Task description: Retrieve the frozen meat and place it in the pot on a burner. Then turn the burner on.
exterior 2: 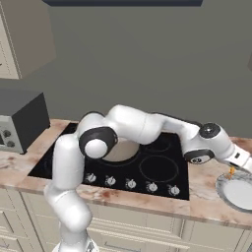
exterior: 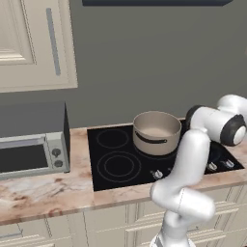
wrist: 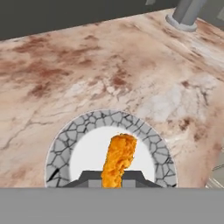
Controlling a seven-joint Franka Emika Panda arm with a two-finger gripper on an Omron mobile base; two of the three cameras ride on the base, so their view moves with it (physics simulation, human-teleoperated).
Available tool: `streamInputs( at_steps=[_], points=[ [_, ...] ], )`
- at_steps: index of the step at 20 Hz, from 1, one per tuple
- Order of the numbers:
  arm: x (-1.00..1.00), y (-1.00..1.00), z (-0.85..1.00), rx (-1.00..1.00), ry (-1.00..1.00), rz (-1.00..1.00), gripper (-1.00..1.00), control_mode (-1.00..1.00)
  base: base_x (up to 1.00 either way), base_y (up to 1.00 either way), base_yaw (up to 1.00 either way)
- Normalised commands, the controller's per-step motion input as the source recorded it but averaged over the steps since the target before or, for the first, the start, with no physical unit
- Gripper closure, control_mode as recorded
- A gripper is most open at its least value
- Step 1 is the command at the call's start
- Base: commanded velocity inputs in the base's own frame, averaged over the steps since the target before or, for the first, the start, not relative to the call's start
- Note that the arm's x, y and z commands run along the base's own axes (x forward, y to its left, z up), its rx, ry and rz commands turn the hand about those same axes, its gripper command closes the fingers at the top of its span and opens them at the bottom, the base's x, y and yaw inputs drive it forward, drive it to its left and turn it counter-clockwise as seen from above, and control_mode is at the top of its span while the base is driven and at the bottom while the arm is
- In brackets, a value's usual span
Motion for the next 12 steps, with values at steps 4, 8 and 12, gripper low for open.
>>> streamInputs(
  at_steps=[4, 8, 12],
  points=[
    [0.00, 0.41, 0.80, -0.04, 0.02, -0.03, 1.00, -1.00, 0.00, 0.00, 0.00],
    [0.00, 0.25, 0.66, 0.18, 0.19, -0.11, 1.00, -1.00, 0.00, 0.00, 0.00],
    [0.00, 0.38, 0.62, 0.28, 0.21, -0.06, 1.00, -1.00, 0.00, 0.00, 0.00]
  ],
)
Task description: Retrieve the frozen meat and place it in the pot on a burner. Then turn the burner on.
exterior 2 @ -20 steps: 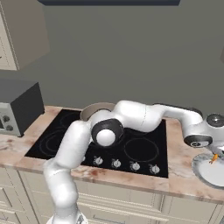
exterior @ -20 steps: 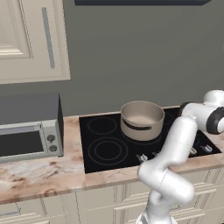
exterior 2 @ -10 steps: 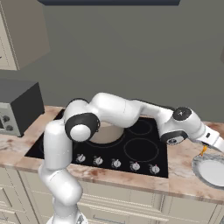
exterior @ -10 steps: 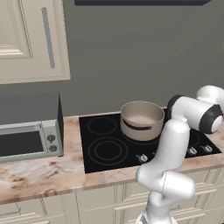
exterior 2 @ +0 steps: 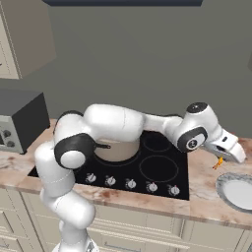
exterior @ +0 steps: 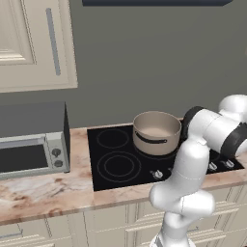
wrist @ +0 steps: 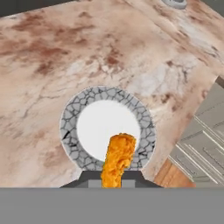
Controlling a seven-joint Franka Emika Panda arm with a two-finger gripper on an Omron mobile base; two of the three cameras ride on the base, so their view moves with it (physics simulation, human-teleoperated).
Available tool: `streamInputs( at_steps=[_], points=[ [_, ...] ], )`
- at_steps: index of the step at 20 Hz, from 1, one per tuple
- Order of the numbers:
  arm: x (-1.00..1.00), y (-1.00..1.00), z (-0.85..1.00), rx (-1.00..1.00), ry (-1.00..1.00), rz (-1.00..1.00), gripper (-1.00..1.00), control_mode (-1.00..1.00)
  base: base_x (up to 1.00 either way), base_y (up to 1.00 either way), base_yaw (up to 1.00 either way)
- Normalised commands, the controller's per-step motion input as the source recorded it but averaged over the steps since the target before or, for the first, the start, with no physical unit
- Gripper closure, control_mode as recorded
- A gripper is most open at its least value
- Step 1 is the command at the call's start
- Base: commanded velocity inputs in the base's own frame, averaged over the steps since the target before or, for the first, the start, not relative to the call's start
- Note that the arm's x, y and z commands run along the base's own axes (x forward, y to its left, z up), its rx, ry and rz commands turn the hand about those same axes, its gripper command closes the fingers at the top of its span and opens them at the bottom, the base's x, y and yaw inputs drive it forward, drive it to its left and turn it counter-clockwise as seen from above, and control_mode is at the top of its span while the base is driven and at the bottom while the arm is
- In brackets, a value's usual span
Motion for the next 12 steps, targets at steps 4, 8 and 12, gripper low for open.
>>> streamInputs(
  at_steps=[4, 8, 12],
  points=[
    [0.01, 0.43, 0.38, 0.32, 0.22, -0.03, 1.00, -1.00, 0.00, 0.00, 0.00],
    [0.08, 0.56, -0.12, 0.08, 0.01, -0.01, 1.00, -1.00, 0.00, 0.00, 0.00],
    [0.32, 0.68, 0.00, 0.00, -0.01, 0.01, 1.00, -1.00, 0.00, 0.00, 0.00]
  ],
)
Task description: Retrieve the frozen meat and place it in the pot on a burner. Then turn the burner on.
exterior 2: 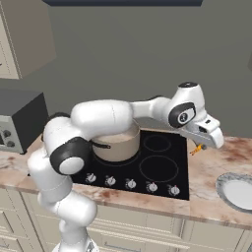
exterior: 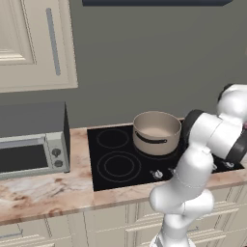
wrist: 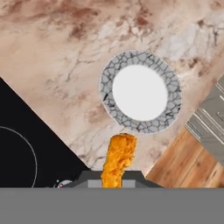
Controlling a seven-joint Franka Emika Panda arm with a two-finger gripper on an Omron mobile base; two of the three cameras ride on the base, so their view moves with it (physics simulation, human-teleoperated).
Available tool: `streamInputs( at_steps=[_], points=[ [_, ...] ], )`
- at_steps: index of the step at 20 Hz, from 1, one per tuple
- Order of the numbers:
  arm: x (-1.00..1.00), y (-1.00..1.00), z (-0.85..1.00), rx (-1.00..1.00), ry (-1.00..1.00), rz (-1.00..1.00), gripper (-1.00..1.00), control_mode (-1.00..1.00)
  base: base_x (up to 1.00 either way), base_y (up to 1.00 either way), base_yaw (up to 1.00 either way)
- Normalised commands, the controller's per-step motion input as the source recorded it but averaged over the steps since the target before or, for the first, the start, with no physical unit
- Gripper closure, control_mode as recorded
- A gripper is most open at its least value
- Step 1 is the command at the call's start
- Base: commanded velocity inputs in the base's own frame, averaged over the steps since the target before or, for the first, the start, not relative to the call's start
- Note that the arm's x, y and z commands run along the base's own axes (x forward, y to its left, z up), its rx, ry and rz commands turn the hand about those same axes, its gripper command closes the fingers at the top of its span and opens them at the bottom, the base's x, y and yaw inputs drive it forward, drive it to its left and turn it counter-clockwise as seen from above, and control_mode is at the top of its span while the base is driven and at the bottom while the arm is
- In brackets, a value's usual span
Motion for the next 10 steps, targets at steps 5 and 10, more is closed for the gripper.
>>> streamInputs(
  at_steps=[5, 10],
  points=[
    [0.10, 0.91, 0.11, 0.03, -0.19, 0.08, 1.00, -1.00, 0.00, 0.00, 0.00],
    [0.20, 0.80, 0.16, 0.05, -0.13, 0.16, 1.00, -1.00, 0.00, 0.00, 0.00]
  ],
)
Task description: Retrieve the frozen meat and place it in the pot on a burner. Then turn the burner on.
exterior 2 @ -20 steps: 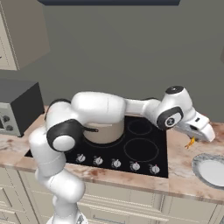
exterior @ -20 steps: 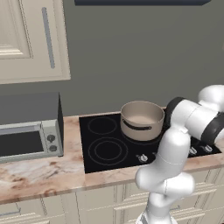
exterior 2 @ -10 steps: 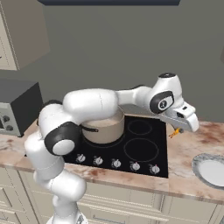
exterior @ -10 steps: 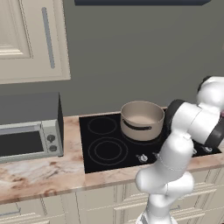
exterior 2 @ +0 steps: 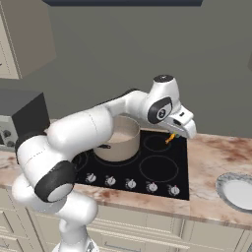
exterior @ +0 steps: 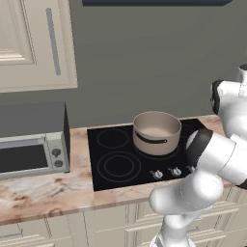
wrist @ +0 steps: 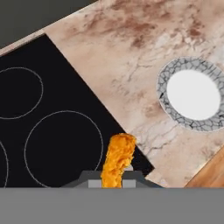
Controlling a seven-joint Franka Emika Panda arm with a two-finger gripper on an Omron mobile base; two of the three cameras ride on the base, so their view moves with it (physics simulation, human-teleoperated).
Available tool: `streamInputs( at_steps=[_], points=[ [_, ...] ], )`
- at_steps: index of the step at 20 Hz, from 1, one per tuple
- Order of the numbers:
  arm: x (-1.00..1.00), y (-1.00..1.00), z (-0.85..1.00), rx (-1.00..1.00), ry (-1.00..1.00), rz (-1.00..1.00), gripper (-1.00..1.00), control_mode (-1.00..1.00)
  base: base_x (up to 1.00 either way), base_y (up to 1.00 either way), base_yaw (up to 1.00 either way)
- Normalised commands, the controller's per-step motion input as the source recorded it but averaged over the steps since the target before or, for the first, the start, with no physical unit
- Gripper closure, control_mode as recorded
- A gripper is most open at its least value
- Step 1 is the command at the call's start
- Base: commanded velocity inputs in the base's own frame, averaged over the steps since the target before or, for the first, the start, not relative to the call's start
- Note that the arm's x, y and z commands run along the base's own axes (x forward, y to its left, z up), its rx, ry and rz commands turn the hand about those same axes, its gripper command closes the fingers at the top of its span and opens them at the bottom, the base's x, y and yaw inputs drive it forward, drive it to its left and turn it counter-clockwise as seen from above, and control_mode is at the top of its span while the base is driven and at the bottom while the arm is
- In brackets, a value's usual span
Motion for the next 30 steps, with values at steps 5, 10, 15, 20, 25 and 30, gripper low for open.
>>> streamInputs(
  at_steps=[5, 10, 15, 20, 25, 30],
  points=[
    [0.29, 0.68, 0.36, 0.16, -0.02, 0.32, 1.00, -1.00, 0.00, 0.00, 0.00],
    [0.23, 0.80, 0.46, 0.05, 0.01, 0.25, 1.00, -1.00, 0.00, 0.00, 0.00],
    [0.04, 0.75, 0.08, 0.00, 0.05, 0.02, 1.00, -1.00, 0.00, 0.00, 0.00],
    [0.12, 0.55, -0.01, 0.00, 0.03, 0.08, 1.00, -1.00, 0.00, 0.00, 0.00],
    [0.28, 0.44, -0.26, 0.00, 0.07, 0.08, 1.00, -1.00, 0.00, 0.00, 0.00],
    [0.37, 0.27, -0.42, 0.00, 0.24, 0.05, 1.00, -1.00, 0.00, 0.00, 0.00]
  ],
)
